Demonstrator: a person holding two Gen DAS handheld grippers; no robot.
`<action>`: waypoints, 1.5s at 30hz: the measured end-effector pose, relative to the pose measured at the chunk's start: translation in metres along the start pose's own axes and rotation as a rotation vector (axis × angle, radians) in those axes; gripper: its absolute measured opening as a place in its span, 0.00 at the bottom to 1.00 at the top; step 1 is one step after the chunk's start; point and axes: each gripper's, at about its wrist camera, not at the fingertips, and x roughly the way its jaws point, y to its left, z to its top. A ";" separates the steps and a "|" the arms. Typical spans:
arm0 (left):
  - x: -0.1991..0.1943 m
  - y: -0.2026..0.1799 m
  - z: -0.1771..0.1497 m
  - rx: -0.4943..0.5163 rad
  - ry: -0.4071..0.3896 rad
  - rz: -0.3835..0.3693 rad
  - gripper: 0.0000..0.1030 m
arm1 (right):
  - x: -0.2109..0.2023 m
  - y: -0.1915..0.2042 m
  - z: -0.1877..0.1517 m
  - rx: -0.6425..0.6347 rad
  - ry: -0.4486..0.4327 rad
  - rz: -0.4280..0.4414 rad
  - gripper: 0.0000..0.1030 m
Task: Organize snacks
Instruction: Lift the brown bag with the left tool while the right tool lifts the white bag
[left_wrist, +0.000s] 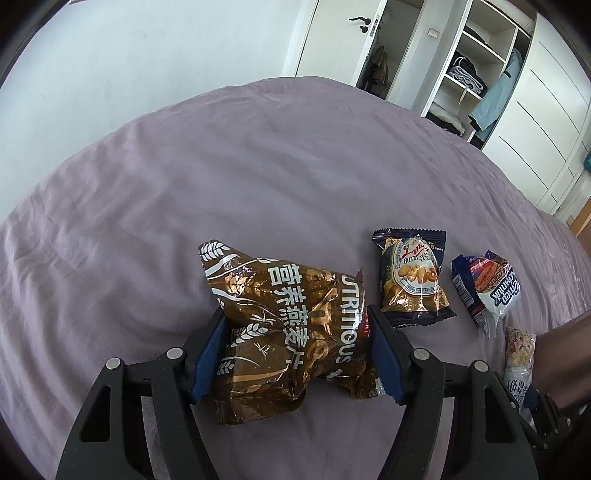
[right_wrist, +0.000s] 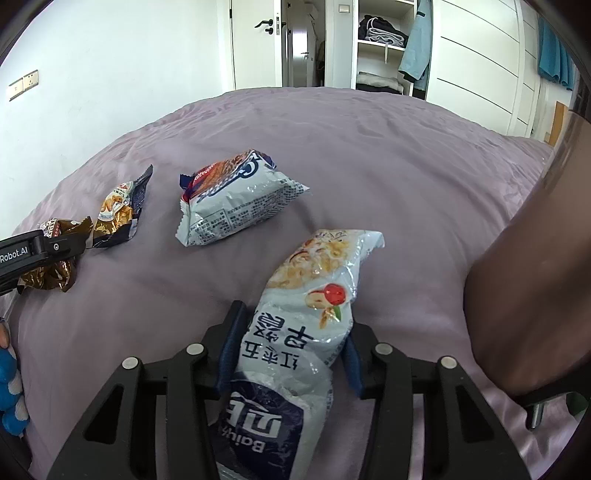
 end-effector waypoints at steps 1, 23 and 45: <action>0.000 -0.001 0.001 0.001 0.001 0.001 0.62 | 0.000 0.001 0.000 -0.002 0.000 -0.001 0.37; -0.008 -0.004 0.004 0.027 -0.019 -0.007 0.49 | -0.004 0.006 0.002 -0.018 0.006 -0.015 0.31; -0.012 -0.007 0.005 0.042 -0.031 -0.002 0.43 | -0.004 0.007 0.001 -0.017 0.004 -0.014 0.31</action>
